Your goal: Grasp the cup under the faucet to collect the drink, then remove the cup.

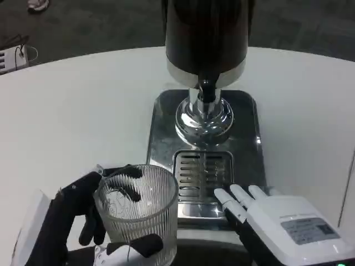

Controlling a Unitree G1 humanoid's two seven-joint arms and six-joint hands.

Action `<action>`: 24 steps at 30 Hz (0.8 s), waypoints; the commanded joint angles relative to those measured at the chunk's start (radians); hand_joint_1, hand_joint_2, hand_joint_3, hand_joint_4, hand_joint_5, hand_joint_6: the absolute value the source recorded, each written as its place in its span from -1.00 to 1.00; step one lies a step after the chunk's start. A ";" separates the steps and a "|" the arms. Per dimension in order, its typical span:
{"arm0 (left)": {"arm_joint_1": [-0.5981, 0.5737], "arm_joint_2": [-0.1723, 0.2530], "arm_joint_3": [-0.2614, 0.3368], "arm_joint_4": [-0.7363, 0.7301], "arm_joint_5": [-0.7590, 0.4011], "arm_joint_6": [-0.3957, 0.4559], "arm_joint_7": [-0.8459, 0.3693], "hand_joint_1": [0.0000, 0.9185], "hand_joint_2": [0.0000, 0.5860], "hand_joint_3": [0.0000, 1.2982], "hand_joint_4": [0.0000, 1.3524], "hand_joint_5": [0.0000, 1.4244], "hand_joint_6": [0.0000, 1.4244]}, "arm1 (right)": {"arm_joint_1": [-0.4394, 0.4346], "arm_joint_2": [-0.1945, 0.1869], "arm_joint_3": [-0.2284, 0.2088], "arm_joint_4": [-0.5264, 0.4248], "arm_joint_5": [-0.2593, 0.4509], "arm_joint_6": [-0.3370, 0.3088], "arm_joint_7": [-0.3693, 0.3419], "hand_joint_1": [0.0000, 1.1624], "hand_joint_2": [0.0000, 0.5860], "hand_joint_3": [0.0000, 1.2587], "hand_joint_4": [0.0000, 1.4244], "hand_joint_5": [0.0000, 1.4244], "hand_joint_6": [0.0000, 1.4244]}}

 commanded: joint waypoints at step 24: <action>-0.372 0.011 -0.006 0.435 0.192 -0.028 0.165 0.27 -1.00 0.50 0.62 0.79 1.00 | -0.019 0.040 -0.068 -0.017 0.044 0.008 -0.004 -0.03 0.62 -0.93 -1.00 -1.00 -1.00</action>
